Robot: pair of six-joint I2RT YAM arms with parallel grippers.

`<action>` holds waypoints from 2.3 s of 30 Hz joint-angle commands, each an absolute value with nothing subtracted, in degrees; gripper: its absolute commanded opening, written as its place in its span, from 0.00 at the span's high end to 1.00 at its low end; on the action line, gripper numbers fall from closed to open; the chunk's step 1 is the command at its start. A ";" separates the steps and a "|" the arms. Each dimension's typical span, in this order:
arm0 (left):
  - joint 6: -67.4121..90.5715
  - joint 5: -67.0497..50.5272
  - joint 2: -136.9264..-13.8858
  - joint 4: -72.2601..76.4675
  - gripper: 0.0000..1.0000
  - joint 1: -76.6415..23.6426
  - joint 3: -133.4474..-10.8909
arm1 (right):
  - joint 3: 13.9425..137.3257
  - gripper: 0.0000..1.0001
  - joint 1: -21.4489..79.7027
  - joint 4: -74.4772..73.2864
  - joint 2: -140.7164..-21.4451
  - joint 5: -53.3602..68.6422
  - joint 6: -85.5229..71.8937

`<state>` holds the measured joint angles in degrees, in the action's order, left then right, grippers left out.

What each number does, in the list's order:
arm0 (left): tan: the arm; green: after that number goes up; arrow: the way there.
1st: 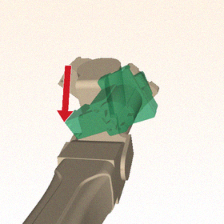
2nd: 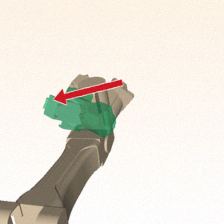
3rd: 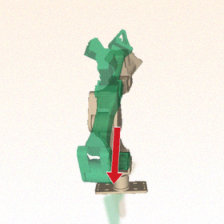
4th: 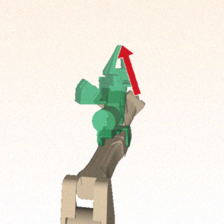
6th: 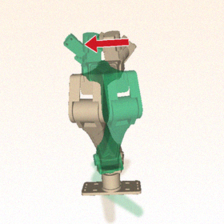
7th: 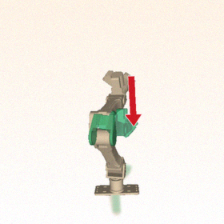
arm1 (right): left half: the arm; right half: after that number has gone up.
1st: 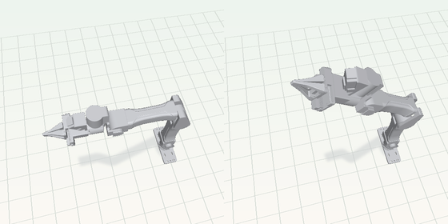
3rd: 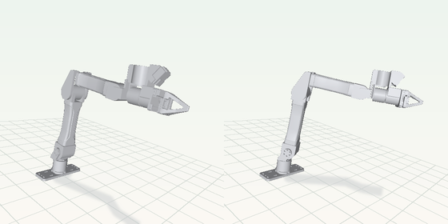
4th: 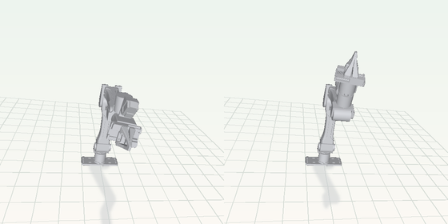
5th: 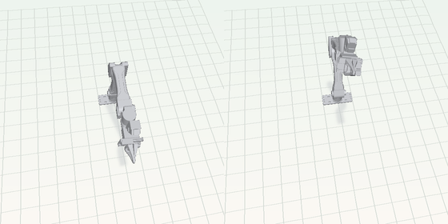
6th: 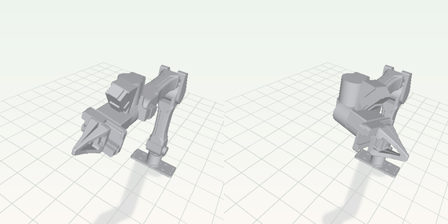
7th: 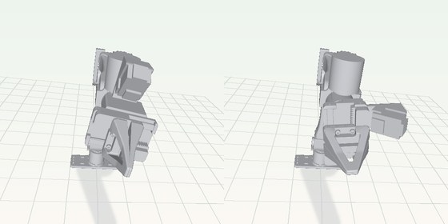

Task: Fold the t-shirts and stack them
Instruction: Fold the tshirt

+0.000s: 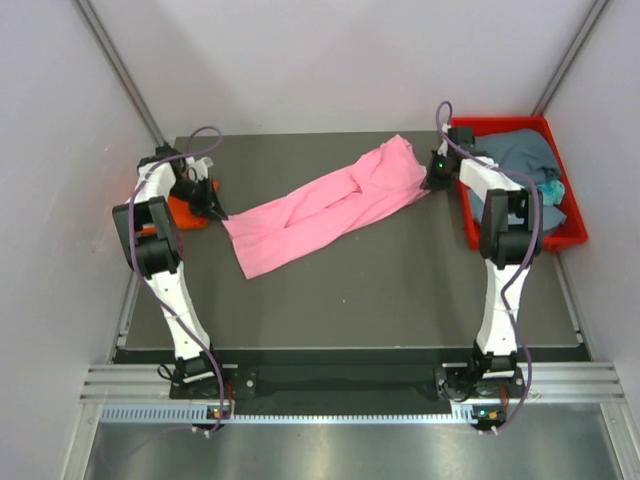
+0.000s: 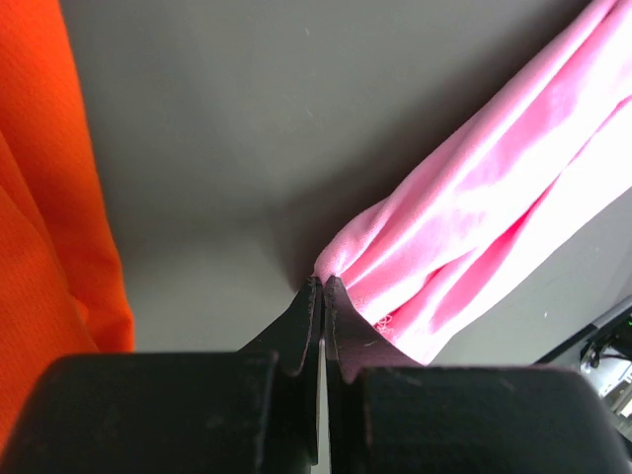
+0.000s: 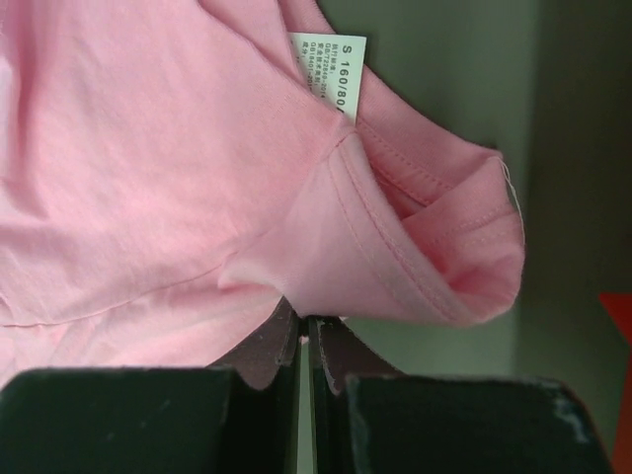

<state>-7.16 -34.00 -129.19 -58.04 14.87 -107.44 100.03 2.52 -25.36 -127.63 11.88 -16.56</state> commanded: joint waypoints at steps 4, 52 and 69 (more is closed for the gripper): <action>-8.61 -33.57 -123.23 -59.50 1.00 15.56 -104.51 | 107.57 1.00 2.90 -23.55 -130.16 11.51 -15.91; -10.55 -34.63 -112.32 -62.75 0.54 -8.79 -92.90 | 114.78 0.33 5.27 -19.51 -133.15 12.75 -16.35; -11.78 -14.16 -118.21 -66.53 0.48 -14.50 -91.50 | 113.99 0.34 5.36 -19.86 -134.47 12.30 -16.79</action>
